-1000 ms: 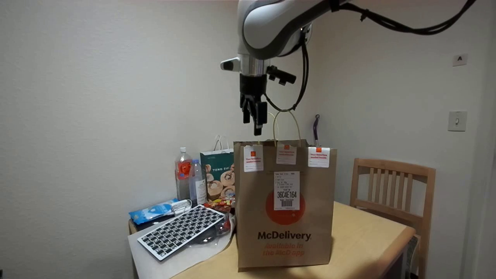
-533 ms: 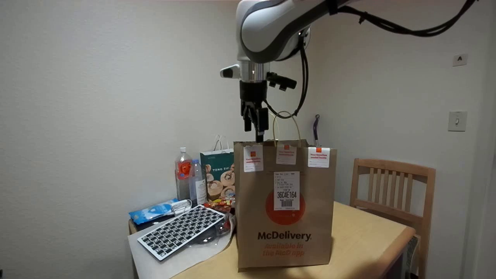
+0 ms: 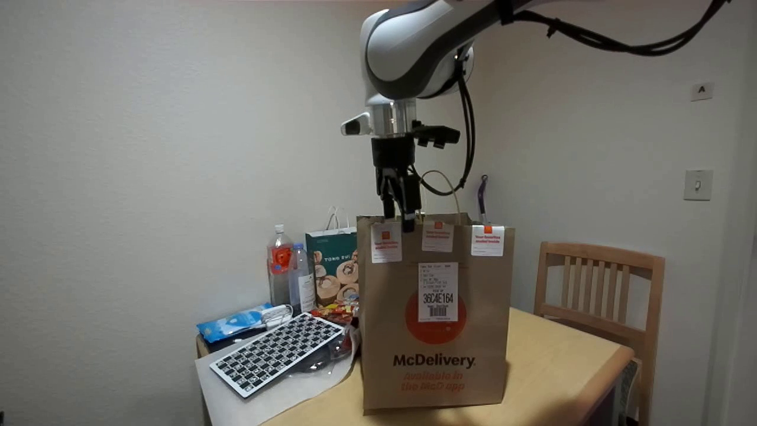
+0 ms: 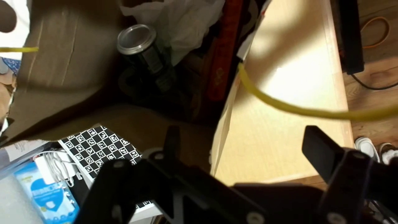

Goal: Turn the brown bag to the left

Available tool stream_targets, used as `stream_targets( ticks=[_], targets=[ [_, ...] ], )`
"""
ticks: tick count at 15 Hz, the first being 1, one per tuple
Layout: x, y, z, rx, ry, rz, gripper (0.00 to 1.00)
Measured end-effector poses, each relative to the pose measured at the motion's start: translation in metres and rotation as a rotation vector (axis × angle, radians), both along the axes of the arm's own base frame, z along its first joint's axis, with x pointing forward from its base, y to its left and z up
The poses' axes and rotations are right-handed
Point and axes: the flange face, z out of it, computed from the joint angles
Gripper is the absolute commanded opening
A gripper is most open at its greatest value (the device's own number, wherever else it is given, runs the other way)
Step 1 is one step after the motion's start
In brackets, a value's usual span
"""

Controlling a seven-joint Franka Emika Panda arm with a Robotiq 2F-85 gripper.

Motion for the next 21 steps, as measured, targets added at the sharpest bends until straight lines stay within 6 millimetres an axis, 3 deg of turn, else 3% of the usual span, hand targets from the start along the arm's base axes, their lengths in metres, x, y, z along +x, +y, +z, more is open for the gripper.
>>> stream_targets(
  ticks=[3,6,10,14,21],
  targets=[
    [0.001,0.0,0.008,-0.021,-0.028,0.009,1.0],
    [0.001,0.006,0.03,-0.073,-0.085,0.034,1.0],
    [-0.008,0.034,0.049,-0.128,-0.118,0.066,1.0],
    [-0.017,0.053,0.049,-0.155,-0.108,0.067,1.0],
    [-0.008,0.026,0.035,-0.117,-0.076,-0.044,1.0]
  ],
)
